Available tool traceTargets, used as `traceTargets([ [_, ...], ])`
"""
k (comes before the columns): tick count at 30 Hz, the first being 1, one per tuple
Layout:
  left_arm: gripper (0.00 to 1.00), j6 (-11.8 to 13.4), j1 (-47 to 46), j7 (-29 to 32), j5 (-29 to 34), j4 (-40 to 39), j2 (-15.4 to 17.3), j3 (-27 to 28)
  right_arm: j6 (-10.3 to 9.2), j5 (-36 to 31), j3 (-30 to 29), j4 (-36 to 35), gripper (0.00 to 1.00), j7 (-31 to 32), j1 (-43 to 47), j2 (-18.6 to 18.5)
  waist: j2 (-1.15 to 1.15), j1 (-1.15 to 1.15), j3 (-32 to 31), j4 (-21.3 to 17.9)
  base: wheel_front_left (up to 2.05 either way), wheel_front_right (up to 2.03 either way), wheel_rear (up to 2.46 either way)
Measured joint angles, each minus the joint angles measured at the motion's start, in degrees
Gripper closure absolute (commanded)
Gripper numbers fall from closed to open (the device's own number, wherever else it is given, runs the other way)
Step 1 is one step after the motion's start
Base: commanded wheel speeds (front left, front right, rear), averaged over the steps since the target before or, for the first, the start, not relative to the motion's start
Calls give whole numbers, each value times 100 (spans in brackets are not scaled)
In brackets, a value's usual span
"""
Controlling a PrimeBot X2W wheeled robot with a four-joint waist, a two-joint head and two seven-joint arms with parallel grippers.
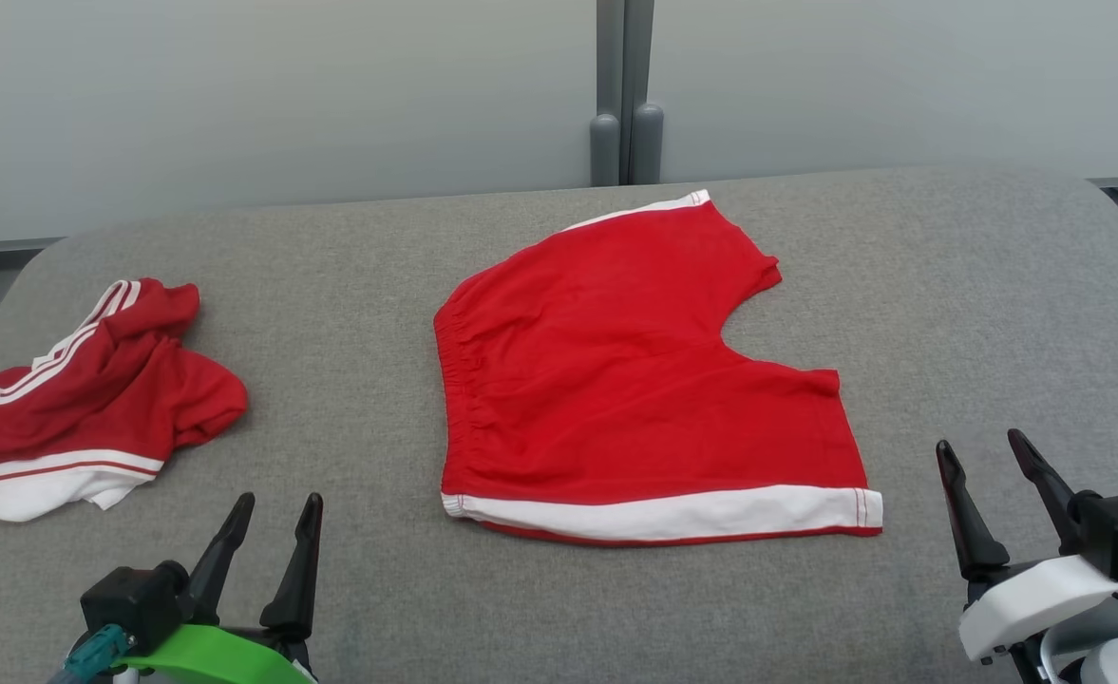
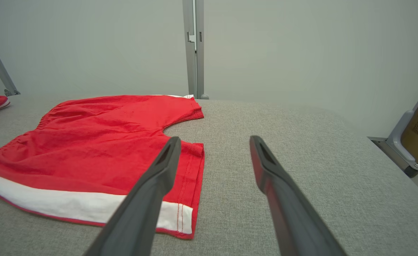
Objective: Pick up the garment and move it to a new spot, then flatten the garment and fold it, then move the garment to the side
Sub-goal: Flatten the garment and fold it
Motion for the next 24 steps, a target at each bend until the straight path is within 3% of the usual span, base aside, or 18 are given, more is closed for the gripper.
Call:
traceTargets([
  [8,0,-53,264,0,44,-21,-102,96,69,-64,60,4,0,-1,122,77,0,0,-70,122,0,0,0],
  [24,0,-244,-138,127,45,762,-342,-732,304,-78,377,932,0,24,119,190,0,0,182,159,0,0,0],
])
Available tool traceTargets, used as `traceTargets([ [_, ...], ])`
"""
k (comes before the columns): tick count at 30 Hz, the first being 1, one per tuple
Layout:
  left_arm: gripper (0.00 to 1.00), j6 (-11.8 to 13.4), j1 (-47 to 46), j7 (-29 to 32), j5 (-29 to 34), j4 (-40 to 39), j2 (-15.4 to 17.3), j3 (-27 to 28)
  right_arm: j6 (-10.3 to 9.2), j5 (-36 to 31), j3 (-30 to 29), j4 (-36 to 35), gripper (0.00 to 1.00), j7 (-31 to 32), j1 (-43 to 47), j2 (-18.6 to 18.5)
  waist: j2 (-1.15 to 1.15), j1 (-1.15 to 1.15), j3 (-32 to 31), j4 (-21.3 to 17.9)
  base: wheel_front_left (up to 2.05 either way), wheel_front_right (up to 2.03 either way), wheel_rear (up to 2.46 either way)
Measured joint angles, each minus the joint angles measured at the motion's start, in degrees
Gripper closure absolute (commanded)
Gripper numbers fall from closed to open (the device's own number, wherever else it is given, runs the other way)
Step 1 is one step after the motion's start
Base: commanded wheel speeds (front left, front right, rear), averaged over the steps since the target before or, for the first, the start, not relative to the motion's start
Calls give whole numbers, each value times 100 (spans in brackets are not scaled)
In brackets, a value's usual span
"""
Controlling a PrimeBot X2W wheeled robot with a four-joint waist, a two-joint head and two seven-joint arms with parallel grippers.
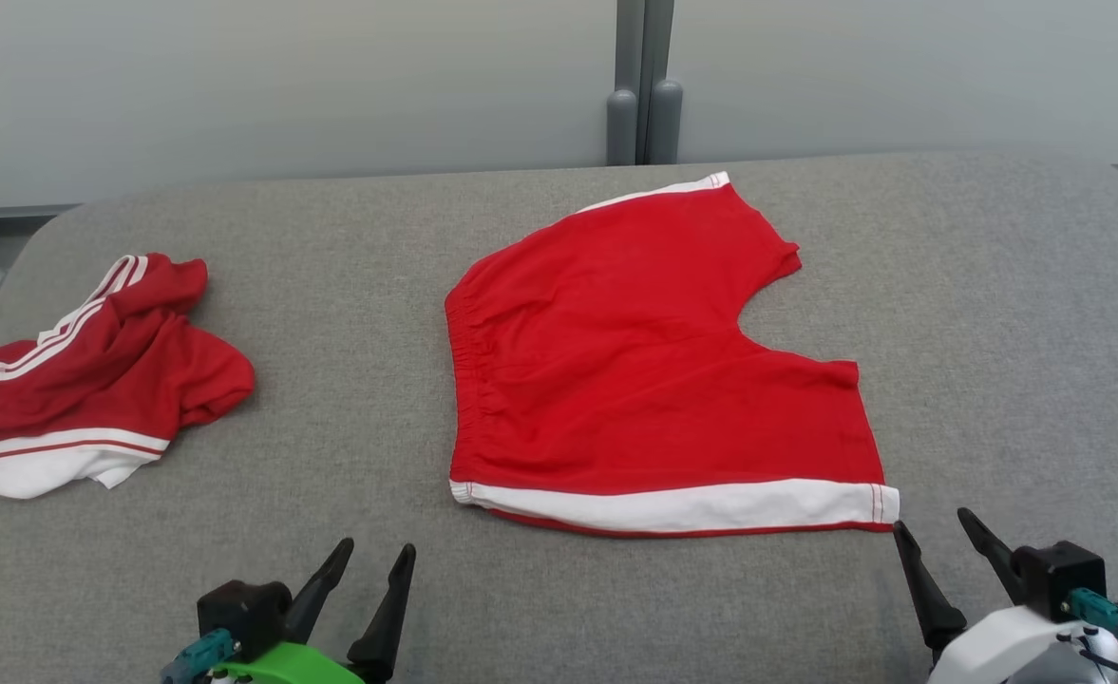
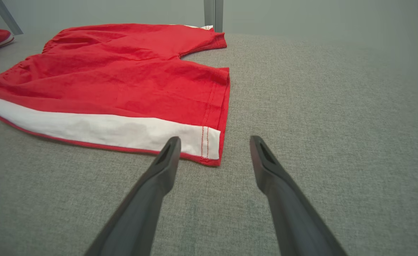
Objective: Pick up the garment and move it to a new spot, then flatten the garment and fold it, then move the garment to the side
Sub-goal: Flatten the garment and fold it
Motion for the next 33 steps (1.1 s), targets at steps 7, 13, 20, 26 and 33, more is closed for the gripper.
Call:
traceTargets([
  [7,0,-1,-457,78,30,293,-73,-94,100,2,99,344,0,55,-554,229,0,0,209,-45,0,0,0],
  [13,0,-10,-864,132,31,592,-155,-230,119,27,130,766,0,63,-838,318,0,0,403,-83,0,0,0],
  [20,0,-53,-1044,124,30,824,-160,-243,177,35,149,1057,0,62,-1007,423,0,0,480,-101,0,0,0],
  [26,0,-55,-1207,124,22,1029,-172,-331,222,47,176,1291,14,59,-1226,523,0,0,542,-117,0,0,0],
  [33,0,-58,-1321,123,-96,1283,-192,-478,301,52,190,1569,55,54,-1338,612,0,0,572,-118,0,0,0],
])
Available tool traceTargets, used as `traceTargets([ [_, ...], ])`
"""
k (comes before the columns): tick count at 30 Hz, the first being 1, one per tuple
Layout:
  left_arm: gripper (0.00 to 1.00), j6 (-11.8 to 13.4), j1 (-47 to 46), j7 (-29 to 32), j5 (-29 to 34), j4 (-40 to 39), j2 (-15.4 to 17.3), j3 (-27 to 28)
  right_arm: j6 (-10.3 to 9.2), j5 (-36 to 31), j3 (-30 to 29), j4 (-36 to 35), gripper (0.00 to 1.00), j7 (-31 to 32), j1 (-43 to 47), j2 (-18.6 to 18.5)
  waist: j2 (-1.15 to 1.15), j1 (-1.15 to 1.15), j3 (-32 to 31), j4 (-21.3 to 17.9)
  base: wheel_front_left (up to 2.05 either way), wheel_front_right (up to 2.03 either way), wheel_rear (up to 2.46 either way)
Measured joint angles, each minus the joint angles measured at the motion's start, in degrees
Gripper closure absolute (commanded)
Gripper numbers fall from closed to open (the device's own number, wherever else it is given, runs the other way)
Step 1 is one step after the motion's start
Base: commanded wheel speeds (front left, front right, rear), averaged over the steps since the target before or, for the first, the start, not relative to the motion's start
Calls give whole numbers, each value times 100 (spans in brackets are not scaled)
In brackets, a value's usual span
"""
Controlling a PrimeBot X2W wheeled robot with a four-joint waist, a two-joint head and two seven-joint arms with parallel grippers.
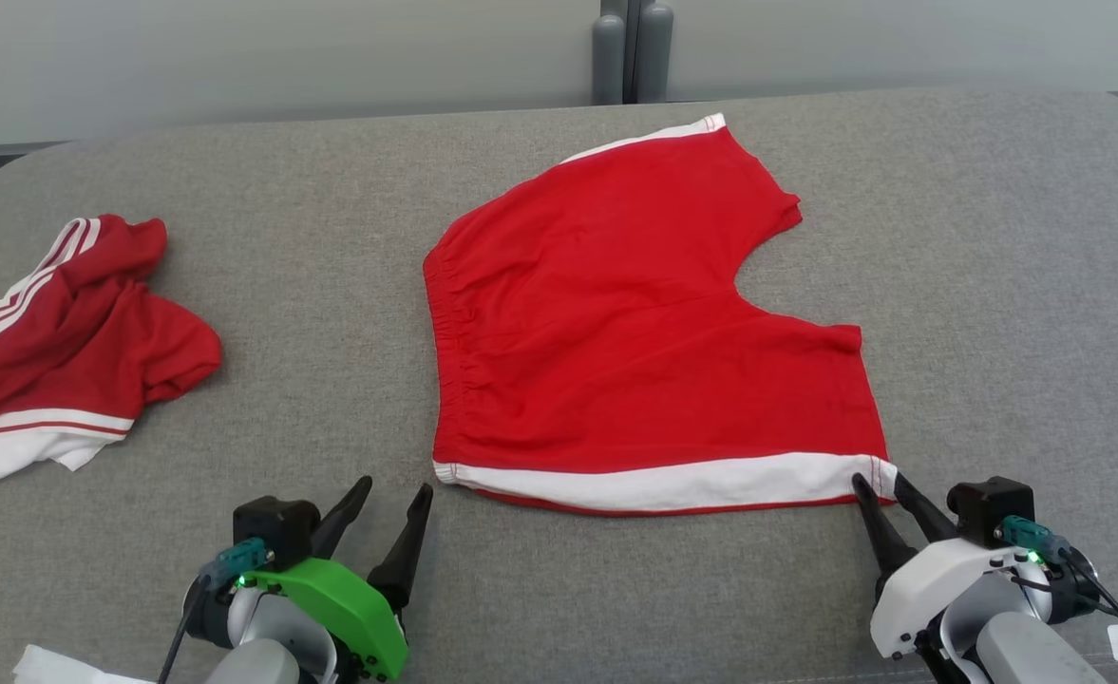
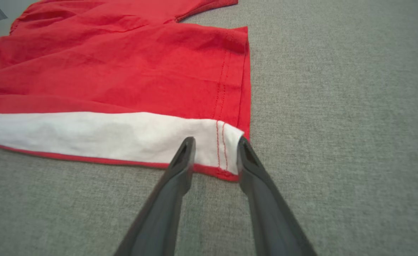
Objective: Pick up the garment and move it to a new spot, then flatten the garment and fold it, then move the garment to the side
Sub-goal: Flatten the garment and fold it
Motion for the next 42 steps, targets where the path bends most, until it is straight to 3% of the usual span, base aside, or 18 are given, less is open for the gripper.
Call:
traceTargets([
  [6,0,0,-204,1,-81,77,-3,-252,54,0,43,144,77,-1,-162,41,0,0,30,-30,0,0,0],
  [8,0,0,-256,0,-119,98,-2,-293,99,0,70,207,93,-2,-225,64,0,0,47,-58,0,0,0],
  [11,0,0,-328,1,-194,155,-9,-401,107,-1,93,283,99,-7,-286,67,0,0,71,-95,0,0,0],
  [33,0,0,-601,-58,-620,583,5,-876,253,-11,208,658,100,-51,-592,203,0,0,73,-365,0,0,0],
  [34,5,0,-601,-58,-665,605,2,-880,253,-11,200,669,100,-51,-595,203,0,0,76,-371,0,0,0],
  [36,25,0,-602,-79,-725,635,3,-895,254,-11,196,688,100,-51,-609,204,0,0,78,-379,0,0,0],
  [37,44,0,-602,-100,-746,641,2,-911,254,-11,193,698,100,-51,-619,203,0,0,79,-383,0,0,0],
  [38,56,0,-602,-100,-766,652,3,-932,255,-11,193,705,100,-51,-631,203,0,0,79,-386,0,0,0],
  [40,63,0,-605,-101,-779,669,3,-984,259,-11,188,726,100,-51,-674,199,0,0,78,-390,0,0,0],
  [42,100,0,-614,-108,-799,677,4,-1029,292,-11,176,730,100,-52,-711,185,0,0,76,-390,0,0,0],
])
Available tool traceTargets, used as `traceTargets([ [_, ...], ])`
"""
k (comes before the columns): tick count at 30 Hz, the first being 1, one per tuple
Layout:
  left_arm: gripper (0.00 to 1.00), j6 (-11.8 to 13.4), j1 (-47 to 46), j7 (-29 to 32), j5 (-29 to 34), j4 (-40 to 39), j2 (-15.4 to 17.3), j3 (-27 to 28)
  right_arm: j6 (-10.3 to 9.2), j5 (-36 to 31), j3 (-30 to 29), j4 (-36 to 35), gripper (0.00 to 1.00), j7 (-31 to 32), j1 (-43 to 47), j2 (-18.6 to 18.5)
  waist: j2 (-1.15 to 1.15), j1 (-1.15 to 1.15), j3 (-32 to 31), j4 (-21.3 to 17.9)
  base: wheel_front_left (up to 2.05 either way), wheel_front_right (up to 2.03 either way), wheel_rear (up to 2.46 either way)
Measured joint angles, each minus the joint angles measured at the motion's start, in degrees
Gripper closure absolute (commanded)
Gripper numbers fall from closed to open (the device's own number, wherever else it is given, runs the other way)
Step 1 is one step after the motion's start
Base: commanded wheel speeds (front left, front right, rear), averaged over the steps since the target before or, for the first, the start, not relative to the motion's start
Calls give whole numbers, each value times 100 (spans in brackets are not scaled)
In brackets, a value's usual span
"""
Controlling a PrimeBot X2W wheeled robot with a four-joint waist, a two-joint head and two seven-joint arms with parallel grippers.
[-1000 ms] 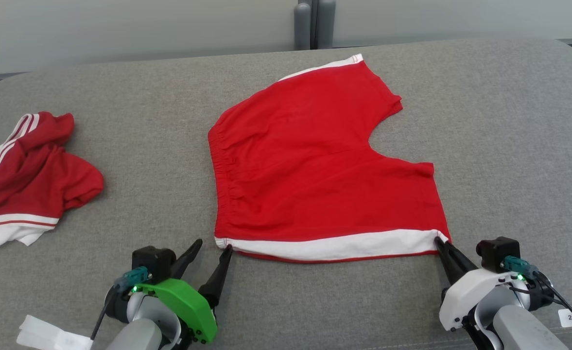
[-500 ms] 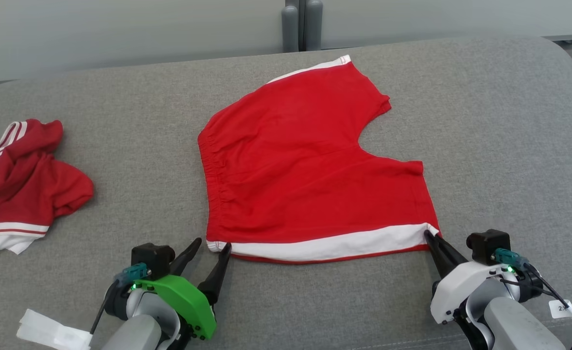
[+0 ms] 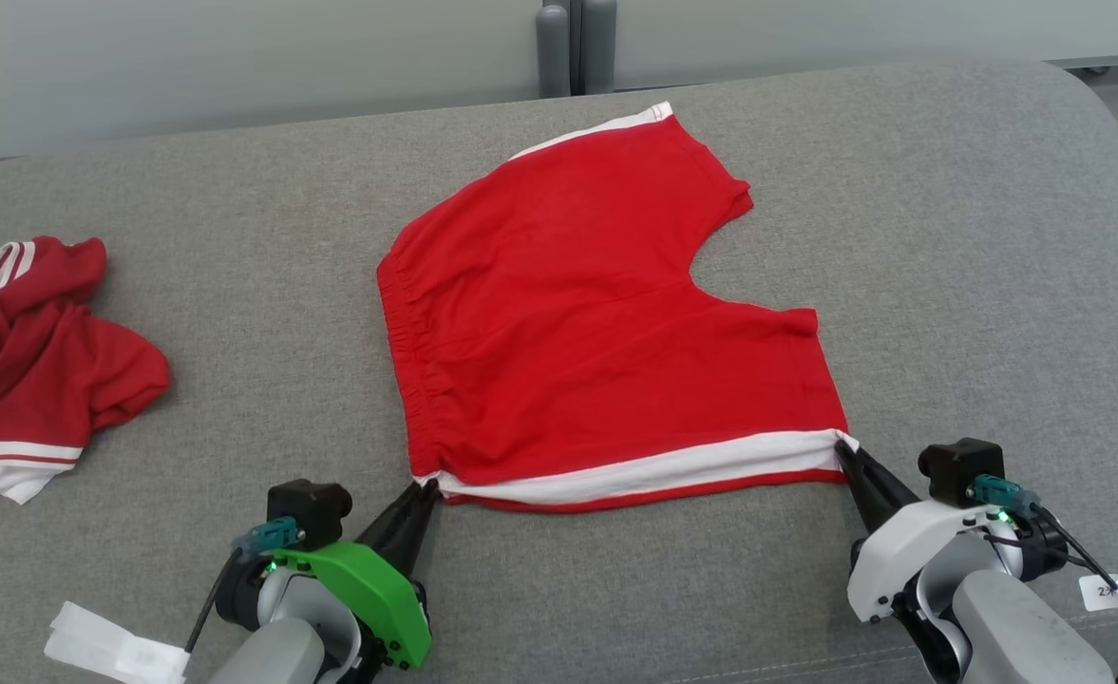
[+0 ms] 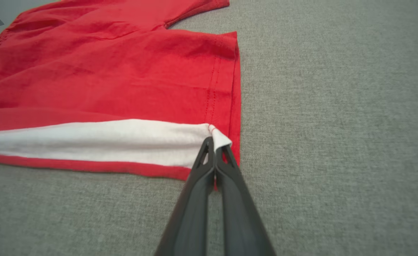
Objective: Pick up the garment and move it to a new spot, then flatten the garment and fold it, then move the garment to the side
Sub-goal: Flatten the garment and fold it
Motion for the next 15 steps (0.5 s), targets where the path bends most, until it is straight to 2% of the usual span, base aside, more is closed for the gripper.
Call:
traceTargets([
  [6,100,0,-50,-44,-197,-31,10,-81,13,-5,-1,-68,100,0,-13,0,0,0,-51,-1,0,0,0],
  [11,100,0,-46,-46,-378,-285,56,-260,56,3,-142,-514,100,-7,-12,-143,0,0,-113,7,0,0,0],
  [15,100,0,13,-51,-601,-578,241,-286,63,63,-288,-881,100,-9,64,-259,0,0,-182,5,0,0,0],
])
